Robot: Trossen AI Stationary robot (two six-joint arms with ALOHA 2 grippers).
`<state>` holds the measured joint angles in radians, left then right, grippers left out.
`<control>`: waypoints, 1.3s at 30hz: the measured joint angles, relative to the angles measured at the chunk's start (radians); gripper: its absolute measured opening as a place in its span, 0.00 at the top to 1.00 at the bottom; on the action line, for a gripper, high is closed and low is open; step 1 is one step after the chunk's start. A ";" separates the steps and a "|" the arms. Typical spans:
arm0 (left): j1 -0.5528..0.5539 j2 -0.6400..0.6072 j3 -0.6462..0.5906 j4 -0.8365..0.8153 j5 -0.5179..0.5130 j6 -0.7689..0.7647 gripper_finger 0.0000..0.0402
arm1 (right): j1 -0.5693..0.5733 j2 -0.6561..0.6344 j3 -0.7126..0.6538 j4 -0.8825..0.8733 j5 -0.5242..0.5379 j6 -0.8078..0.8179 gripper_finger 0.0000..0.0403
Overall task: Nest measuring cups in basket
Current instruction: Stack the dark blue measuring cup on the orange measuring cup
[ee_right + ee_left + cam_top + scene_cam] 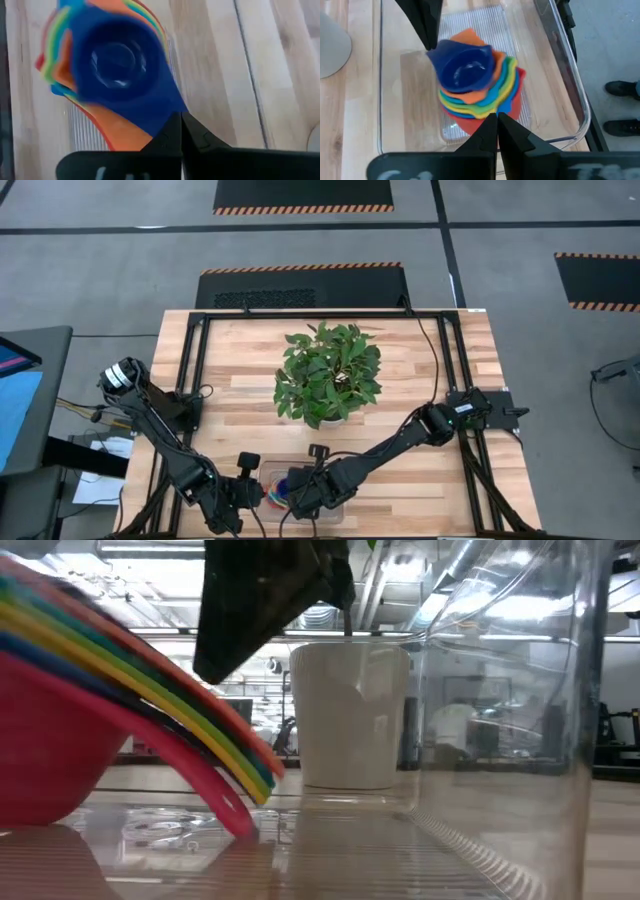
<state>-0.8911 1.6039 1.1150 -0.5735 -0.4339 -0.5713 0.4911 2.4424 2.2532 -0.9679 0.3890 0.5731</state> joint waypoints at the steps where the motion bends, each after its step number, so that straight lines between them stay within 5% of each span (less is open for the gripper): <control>1: 0.000 0.000 0.000 -0.001 0.000 0.002 1.00 | 0.000 0.000 0.000 0.000 0.000 -0.001 0.99; 22: 0.012 0.000 0.000 0.019 -0.074 0.059 1.00 | 0.017 -0.027 0.098 -0.094 -0.002 0.017 0.97; 39: 0.076 0.039 0.000 0.063 0.063 0.175 1.00 | 0.076 -0.042 0.103 -0.096 0.008 0.088 0.99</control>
<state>-0.8149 1.6431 1.1152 -0.5103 -0.3706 -0.3959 0.5674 2.4001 2.3566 -1.0642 0.3973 0.6614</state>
